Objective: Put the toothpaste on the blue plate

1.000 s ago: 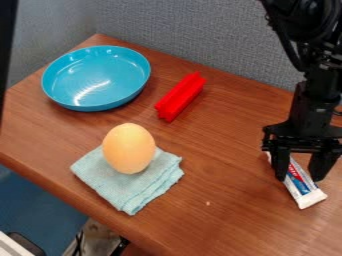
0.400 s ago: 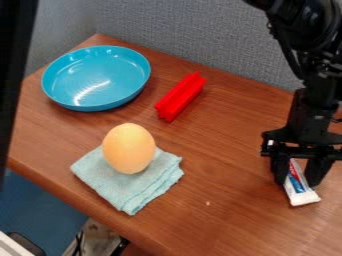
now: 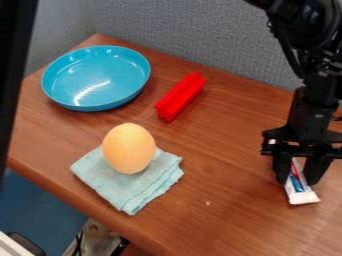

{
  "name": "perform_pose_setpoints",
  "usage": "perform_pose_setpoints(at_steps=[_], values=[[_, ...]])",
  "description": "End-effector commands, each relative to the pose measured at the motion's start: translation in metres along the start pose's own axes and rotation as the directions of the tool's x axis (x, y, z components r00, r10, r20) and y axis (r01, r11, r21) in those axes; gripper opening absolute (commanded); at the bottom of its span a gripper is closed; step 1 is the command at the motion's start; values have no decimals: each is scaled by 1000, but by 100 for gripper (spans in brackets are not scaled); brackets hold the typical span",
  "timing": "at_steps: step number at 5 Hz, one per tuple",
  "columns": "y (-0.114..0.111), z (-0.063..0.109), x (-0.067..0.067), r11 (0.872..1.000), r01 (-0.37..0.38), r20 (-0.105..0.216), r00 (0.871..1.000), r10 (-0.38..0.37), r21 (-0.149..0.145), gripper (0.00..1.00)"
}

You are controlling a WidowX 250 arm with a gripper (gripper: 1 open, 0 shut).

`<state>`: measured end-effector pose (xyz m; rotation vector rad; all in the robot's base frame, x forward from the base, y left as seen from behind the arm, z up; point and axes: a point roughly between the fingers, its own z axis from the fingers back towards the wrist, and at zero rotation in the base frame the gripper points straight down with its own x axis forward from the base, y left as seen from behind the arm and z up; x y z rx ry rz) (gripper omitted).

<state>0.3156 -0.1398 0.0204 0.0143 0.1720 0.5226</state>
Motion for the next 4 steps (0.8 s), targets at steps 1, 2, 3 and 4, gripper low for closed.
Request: perform_pose_setpoints(at_steps=[1,2,3,4], values=[[2,16,5,1000,-1,25,1000,2,-28,0],[4,17,5,1000,3,25,1000,-2,-26,0],[5,19,6,1000,6,25,1000,-6,-24,0],[7,20,6,1000,11,25,1000,-10,-22,0]])
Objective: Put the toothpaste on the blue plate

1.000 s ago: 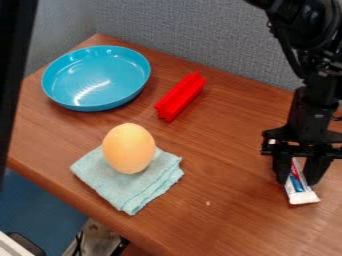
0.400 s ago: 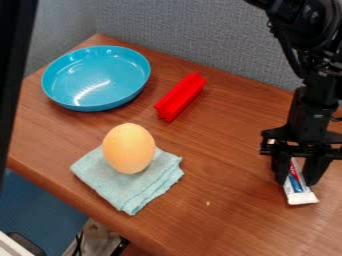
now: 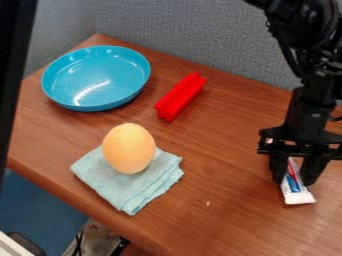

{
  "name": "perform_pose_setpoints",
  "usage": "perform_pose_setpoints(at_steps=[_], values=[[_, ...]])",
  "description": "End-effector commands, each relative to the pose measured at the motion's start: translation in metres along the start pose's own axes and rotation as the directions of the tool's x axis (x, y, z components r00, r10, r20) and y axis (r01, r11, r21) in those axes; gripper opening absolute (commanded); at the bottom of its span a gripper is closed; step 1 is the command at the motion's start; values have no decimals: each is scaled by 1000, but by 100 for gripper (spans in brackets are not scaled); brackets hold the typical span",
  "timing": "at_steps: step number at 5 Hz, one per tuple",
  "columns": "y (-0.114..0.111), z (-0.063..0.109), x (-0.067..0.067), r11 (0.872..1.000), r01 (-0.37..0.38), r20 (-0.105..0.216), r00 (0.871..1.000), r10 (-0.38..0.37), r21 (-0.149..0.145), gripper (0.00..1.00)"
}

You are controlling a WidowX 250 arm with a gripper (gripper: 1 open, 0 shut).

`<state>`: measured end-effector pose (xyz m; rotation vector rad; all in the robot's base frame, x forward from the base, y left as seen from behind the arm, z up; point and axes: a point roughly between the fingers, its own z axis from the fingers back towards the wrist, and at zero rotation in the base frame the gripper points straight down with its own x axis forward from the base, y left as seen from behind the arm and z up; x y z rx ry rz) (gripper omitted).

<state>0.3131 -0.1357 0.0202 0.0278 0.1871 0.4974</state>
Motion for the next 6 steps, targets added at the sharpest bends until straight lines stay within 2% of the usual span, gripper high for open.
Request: perform_pose_setpoints(at_steps=[1,6], values=[[5,22,6,999,-8,35,999,10,-39,0],[14,30,7,1000,15,33,999,-14,-28,0]])
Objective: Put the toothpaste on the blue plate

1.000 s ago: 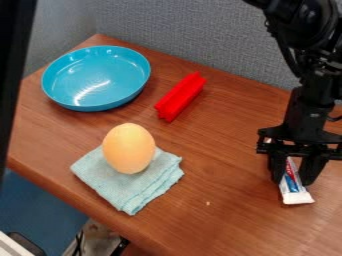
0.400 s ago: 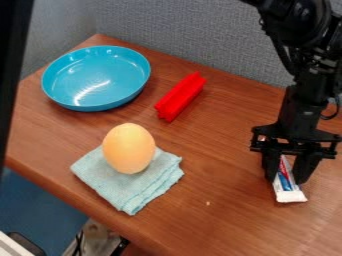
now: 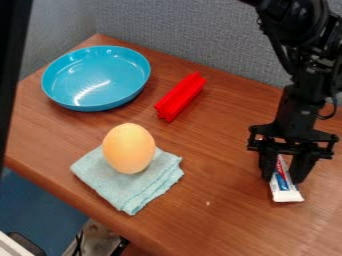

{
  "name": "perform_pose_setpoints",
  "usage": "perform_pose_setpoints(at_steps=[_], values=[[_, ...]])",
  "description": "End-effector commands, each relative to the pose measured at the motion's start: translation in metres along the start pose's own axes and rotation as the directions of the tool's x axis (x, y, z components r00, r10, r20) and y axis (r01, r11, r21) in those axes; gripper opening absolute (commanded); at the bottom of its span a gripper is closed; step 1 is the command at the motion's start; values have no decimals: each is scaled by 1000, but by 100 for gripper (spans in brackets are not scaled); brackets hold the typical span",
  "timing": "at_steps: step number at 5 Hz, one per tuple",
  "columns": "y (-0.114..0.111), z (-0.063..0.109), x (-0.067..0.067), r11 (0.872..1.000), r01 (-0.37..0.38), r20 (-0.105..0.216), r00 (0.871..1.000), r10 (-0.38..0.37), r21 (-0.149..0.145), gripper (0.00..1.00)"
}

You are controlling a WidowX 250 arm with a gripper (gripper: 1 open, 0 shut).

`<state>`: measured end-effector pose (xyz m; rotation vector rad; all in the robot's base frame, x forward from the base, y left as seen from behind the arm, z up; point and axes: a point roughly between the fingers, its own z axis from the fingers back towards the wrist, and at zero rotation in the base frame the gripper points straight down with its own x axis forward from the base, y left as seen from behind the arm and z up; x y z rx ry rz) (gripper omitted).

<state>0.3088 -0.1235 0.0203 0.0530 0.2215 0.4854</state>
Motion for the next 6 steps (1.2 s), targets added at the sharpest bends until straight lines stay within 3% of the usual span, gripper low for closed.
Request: perform_pose_setpoints(at_steps=[1,4,6], values=[[4,32,4,998,10,60,998,-7,-59,0],[16,51,3,998,33,56,998,-30,-56,0],[32,86,7,994,40,81,996,-31,-106,0]])
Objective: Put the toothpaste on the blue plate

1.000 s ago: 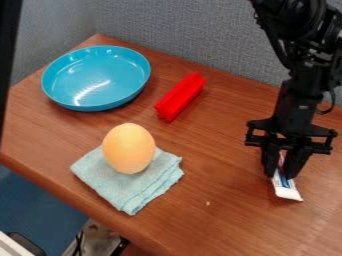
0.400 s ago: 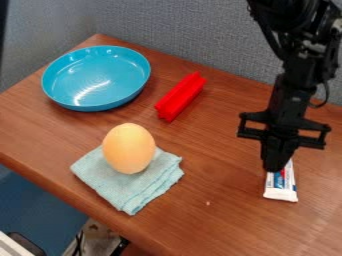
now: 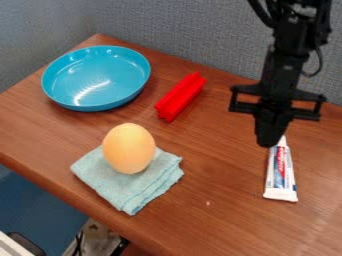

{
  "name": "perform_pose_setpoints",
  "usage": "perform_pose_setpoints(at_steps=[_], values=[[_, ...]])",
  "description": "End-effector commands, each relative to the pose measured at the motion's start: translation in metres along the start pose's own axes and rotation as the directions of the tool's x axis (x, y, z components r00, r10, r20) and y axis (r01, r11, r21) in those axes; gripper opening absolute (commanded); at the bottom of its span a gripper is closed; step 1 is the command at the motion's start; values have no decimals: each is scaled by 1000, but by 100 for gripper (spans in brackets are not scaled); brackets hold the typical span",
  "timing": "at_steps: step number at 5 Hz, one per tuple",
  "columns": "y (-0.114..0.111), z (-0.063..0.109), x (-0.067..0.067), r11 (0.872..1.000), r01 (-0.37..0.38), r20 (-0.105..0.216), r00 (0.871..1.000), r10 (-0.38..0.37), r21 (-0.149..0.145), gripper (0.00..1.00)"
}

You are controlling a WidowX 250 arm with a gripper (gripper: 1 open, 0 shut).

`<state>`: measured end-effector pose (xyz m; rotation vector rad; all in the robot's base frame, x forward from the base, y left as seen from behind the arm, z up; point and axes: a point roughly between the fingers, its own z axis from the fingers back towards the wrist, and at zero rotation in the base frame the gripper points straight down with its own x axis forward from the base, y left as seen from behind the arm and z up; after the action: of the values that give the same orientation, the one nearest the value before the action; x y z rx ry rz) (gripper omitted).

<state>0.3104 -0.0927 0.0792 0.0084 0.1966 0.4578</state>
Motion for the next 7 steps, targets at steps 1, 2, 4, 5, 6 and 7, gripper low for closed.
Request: perform_pose_setpoints(at_steps=[1,2,4,5,6,7], values=[[6,42,2,997,6,78,997,0,-79,0],[6,48,0,996,-10,81,997,18,-92,0],[4,47,-5,993,-62,81,994,71,-101,100],[0,42,-8,994,-56,78,995,64,-93,100],[-2,37,-9,995,-54,73,996,60,-82,100],[-6,30,-9,996,-50,69,996,55,-72,100]])
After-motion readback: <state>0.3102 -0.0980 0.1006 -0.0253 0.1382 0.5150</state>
